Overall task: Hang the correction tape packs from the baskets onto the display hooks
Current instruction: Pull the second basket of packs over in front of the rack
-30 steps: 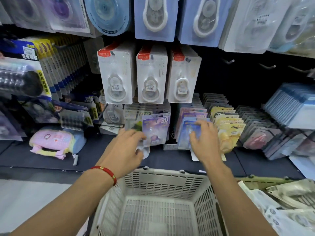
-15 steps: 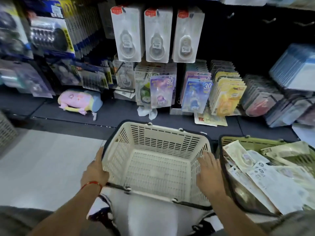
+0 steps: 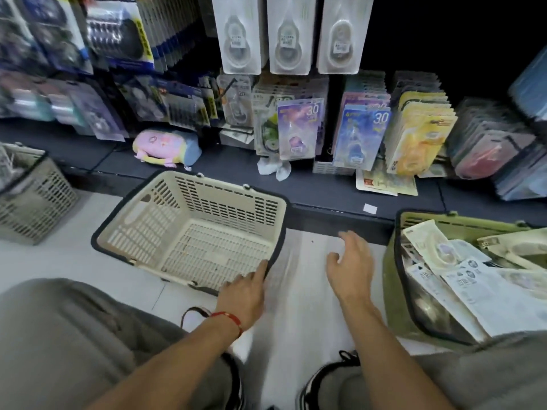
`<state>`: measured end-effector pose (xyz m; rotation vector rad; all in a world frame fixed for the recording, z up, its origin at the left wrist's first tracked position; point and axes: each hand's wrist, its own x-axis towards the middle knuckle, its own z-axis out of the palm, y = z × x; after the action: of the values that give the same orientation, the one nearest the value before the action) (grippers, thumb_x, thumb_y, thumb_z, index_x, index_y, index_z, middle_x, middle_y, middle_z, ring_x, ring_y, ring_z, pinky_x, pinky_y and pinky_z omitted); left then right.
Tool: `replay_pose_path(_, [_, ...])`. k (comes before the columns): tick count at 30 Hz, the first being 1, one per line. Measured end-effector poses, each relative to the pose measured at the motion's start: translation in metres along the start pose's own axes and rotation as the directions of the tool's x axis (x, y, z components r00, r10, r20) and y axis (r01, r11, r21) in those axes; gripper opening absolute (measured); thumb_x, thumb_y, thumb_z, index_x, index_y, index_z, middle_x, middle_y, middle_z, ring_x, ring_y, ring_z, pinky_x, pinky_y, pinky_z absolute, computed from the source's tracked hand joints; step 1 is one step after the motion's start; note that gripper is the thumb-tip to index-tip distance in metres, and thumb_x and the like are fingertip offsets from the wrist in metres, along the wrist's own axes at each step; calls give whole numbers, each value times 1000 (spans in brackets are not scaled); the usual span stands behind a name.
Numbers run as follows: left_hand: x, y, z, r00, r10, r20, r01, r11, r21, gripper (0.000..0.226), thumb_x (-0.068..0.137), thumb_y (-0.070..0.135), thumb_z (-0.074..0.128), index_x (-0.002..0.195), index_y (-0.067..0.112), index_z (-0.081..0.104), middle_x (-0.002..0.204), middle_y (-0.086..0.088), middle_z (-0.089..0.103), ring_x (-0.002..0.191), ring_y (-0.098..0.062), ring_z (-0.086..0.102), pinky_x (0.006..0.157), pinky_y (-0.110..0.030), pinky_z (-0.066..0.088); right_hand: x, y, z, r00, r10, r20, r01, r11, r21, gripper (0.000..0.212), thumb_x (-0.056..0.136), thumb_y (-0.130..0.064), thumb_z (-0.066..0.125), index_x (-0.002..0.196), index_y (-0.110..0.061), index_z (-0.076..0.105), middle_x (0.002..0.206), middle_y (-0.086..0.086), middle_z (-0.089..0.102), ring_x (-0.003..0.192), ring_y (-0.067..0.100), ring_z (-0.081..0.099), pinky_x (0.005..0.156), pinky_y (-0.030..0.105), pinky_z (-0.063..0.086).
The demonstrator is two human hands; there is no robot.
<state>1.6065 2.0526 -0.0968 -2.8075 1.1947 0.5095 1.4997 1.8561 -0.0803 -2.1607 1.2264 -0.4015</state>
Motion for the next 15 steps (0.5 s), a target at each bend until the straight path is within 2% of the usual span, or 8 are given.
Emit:
replay_pose_path(2, [11,-16,-5,993,-107,-44,108,994,27,70,110,25,37,168,27,-2,131,-6,66,113,-31,65,100,-45,49,13,23,-25,982,116,-147,-144,971,-191,61,91,-15,69,149,-4,51,158,21,44,149,39,35,124,49,21])
replay_pose_path(4, [22,-29,-13,973,-223,-62,224,974,9,71,107,19,42,168,26,6,133,-8,64,116,-31,64,99,-45,49,15,41,-41,965,243,-95,-260,926,-272,71,93,-23,69,154,-1,38,157,24,41,145,42,36,120,50,28])
replay_pose_path(6, [29,-31,-20,950,-286,-121,290,957,16,73,102,14,48,166,20,16,151,-14,50,136,-35,50,111,-51,41,12,49,-44,961,277,-14,-267,908,-323,74,95,-28,67,154,0,33,156,22,43,141,41,41,114,48,35])
replay_pose_path(8, [32,-15,-26,950,-246,-193,257,966,35,74,97,15,54,164,16,24,161,-18,36,149,-40,32,121,-57,28,11,47,-45,961,277,19,-258,915,-310,70,94,-29,66,152,-2,36,155,19,44,140,40,41,112,48,37])
replay_pose_path(10, [34,17,-30,974,-110,-198,108,994,-19,70,95,21,55,161,18,31,163,-14,34,151,-36,28,123,-53,24,16,42,-51,958,279,67,-249,924,-291,67,92,-27,65,150,-4,39,154,18,47,140,40,41,112,48,37])
replay_pose_path(12, [34,56,-31,986,11,-164,-46,976,-211,61,100,24,54,158,19,37,162,-9,38,150,-30,30,123,-45,28,17,38,-60,950,282,137,-235,930,-283,63,92,-26,63,148,-4,43,151,19,50,139,41,43,113,48,39])
replay_pose_path(13, [35,76,-33,990,23,-137,-72,929,-364,56,102,24,53,157,18,41,161,-9,41,149,-29,32,122,-44,31,17,37,-63,946,276,169,-226,938,-264,60,93,-26,61,147,-5,45,150,19,52,138,41,45,113,47,41])
replay_pose_path(15, [32,113,-42,999,1,-34,-22,771,-637,48,106,23,51,153,17,46,156,-11,48,145,-30,40,120,-42,37,12,33,-70,930,280,236,-251,957,-145,57,96,-29,55,150,-11,45,152,17,52,139,40,47,114,47,40])
